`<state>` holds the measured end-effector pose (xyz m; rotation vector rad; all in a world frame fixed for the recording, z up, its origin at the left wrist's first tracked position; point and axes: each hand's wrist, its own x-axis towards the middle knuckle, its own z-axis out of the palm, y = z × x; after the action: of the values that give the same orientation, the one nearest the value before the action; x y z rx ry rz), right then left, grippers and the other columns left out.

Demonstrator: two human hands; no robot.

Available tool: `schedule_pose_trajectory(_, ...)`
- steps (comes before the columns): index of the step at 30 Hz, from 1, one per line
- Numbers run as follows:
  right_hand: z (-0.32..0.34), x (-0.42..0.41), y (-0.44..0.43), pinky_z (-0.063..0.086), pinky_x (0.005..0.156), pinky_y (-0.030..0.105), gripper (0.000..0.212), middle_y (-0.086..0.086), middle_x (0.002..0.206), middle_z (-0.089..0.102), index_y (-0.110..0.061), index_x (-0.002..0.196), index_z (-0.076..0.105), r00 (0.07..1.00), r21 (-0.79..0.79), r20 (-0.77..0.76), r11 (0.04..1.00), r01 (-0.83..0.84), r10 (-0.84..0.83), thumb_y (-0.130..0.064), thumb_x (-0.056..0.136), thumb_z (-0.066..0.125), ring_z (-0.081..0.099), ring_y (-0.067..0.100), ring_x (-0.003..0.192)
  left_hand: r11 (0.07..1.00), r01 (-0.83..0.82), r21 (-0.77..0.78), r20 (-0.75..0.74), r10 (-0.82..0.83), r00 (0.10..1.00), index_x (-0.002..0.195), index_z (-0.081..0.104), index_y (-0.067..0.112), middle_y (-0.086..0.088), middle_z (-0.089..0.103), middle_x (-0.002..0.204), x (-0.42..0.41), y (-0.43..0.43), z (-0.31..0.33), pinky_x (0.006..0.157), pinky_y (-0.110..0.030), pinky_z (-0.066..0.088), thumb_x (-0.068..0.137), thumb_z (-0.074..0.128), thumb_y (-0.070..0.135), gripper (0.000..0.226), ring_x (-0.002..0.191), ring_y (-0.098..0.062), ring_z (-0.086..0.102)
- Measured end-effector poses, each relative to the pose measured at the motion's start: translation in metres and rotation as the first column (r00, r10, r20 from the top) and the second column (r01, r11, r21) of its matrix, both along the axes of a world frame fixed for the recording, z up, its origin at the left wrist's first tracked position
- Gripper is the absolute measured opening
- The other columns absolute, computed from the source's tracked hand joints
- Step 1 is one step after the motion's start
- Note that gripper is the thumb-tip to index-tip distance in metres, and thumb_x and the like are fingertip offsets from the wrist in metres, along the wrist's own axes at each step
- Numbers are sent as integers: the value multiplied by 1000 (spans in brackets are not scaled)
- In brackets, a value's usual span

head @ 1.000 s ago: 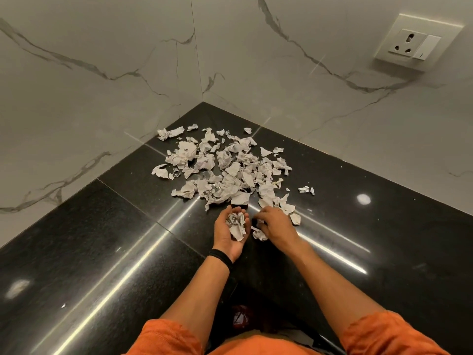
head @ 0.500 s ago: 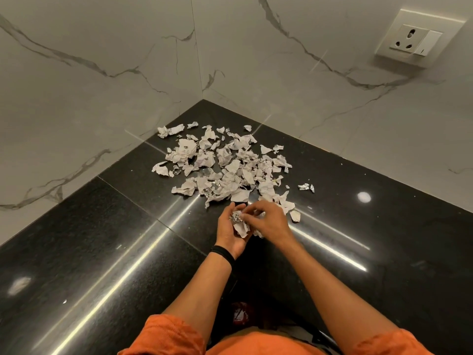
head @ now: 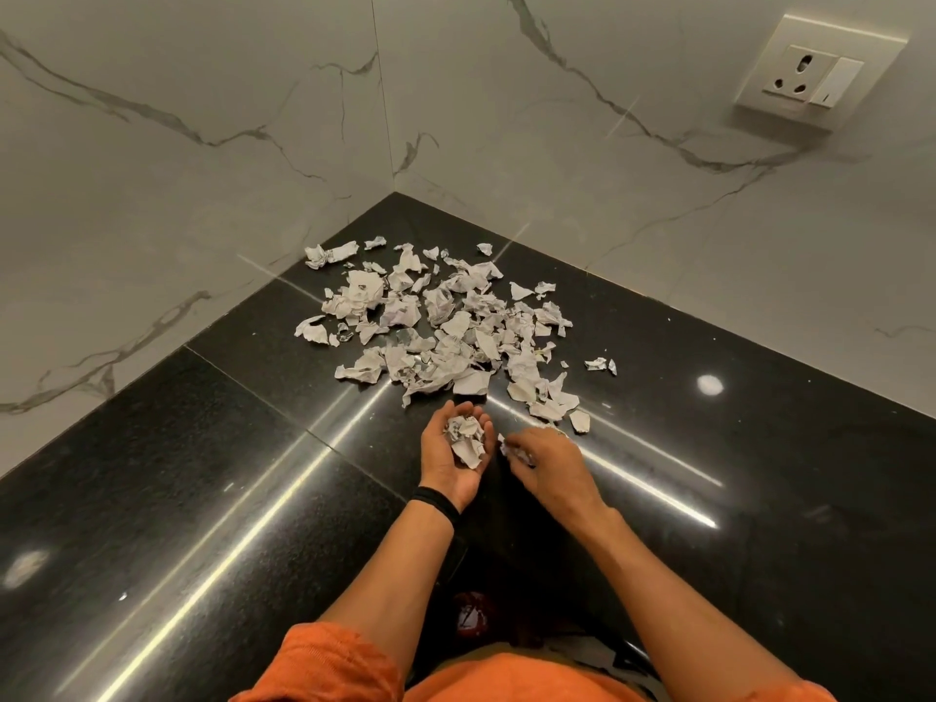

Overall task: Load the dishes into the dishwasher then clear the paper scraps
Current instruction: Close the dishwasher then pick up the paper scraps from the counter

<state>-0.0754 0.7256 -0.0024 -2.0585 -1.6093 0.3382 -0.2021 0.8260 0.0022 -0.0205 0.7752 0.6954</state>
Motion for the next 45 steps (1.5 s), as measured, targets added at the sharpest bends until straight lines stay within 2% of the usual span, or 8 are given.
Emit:
schedule_pose_trajectory(6, 36, -3, 11, 51, 73, 12, 17, -16, 94, 72, -25, 105, 74, 881, 144, -426, 945, 292, -207, -29, 88, 78, 66, -1, 88, 999, 42, 35, -41, -41, 998, 93, 68, 8, -9, 68, 91, 2, -4, 0, 68, -29, 58, 95, 60, 32, 25, 79, -20, 67)
schedule_pose_trajectory(14, 34, -27, 22, 53, 83, 22, 18, -14, 98, 71, -25, 103, 78, 939, 36, -341, 998, 60, -45, -33, 86, 78, 64, 1, 92, 986, 155, 62, -24, -154, 988, 88, 66, 12, -11, 71, 81, 10, -13, 10, 68, -34, 59, 97, 56, 41, 33, 73, -25, 72)
schedule_pose_trajectory(18, 39, -11, 15, 53, 77, 17, 11, -15, 92, 73, -25, 99, 78, 854, 104, -500, 969, 222, -142, -31, 94, 71, 66, 0, 88, 994, 107, 37, 23, -108, 994, 87, 66, 10, -10, 66, 86, 10, -11, 1, 73, -35, 53, 93, 60, 37, 28, 75, -23, 66)
schedule_pose_trajectory(22, 29, 22, 3, 55, 79, 24, 15, -13, 98, 73, -24, 106, 77, 892, 61, -329, 936, 347, -309, -27, 92, 71, 65, -1, 87, 998, 55, -35, 87, -51, 995, 95, 67, 5, -10, 67, 83, 11, -12, 3, 61, -28, 56, 92, 61, 38, 33, 74, -21, 66)
schedule_pose_trajectory(27, -3, 32, -21, 47, 91, 32, 30, -5, 119, 66, -24, 124, 69, 994, -145, 88, 987, 73, -61, -28, 94, 67, 58, 19, 109, 998, 53, -21, 49, -52, 997, 98, 66, 7, -11, 68, 84, 15, -12, 1, 64, -27, 56, 92, 63, 35, 29, 76, -21, 67)
schedule_pose_trajectory(31, -7, 23, -32, 51, 85, 34, 21, 0, 106, 71, -17, 115, 74, 989, -18, 103, 994, 108, -105, -19, 96, 65, 63, 21, 99, 996, 93, 14, 2, -93, 996, 96, 65, 9, -9, 67, 82, 16, -13, 0, 62, -27, 56, 93, 64, 32, 24, 77, -20, 67)
schedule_pose_trajectory(38, 32, 11, -13, 56, 76, 26, 17, -14, 97, 72, -23, 107, 76, 849, 191, -410, 879, 437, -333, -29, 93, 69, 65, 2, 89, 984, 169, 52, -39, -167, 985, 89, 65, 10, -10, 67, 81, 27, -22, -1, 60, -27, 54, 92, 60, 27, 19, 70, -20, 64)
schedule_pose_trajectory(45, 31, -12, 4, 40, 80, 25, 24, -4, 103, 66, -25, 116, 74, 997, 68, 52, 996, 58, -61, -29, 93, 66, 49, 15, 101, 983, 158, 90, 2, -159, 987, 83, 67, 8, -12, 67, 78, 35, -23, 9, 66, -30, 60, 97, 49, 34, 34, 73, -23, 69)
